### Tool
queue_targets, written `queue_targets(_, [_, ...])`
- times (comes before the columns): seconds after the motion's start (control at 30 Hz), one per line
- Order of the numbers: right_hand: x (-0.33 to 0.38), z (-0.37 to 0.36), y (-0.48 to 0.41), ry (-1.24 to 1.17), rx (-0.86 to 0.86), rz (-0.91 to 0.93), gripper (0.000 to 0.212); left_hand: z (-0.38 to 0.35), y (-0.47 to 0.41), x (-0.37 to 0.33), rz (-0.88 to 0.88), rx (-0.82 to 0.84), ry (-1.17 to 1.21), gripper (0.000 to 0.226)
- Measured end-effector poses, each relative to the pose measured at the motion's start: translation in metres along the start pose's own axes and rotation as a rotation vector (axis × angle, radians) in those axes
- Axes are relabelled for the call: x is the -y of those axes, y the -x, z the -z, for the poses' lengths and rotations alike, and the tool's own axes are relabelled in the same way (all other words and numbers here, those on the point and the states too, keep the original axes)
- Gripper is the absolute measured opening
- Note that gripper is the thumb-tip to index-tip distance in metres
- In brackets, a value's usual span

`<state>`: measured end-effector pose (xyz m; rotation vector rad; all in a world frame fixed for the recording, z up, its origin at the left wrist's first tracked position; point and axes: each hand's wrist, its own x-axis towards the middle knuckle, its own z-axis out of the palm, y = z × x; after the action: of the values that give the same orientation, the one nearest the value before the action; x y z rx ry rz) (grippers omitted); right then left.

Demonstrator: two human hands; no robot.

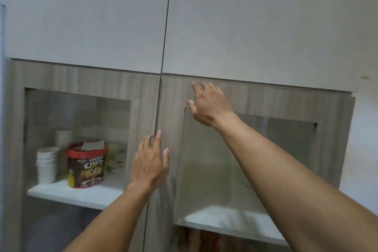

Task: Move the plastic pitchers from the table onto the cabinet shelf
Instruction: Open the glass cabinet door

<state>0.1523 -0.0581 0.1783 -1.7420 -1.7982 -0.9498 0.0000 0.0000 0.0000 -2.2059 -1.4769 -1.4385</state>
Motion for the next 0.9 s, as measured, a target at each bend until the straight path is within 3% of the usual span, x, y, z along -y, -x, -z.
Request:
queue_targets(0.2, [0.014, -0.015, -0.039, 0.063, 0.028, 0.031, 0.055, -0.03, 0.012, 0.018, 0.133, 0.129, 0.242, 0.063])
queue_targets(0.5, [0.022, -0.026, -0.046, 0.12, 0.047, -0.045, 0.061, -0.038, 0.012, 0.026, 0.218, 0.081, 0.229, 0.063])
queue_targets(0.73, [0.032, -0.001, -0.046, 0.071, 0.083, -0.087, 0.051, -0.034, 0.021, 0.013, 0.314, 0.055, 0.347, 0.067])
queue_targets(0.9, [0.035, 0.018, -0.036, 0.018, 0.057, -0.067, 0.057, -0.025, 0.023, 0.023, 0.449, 0.226, 0.403, 0.064])
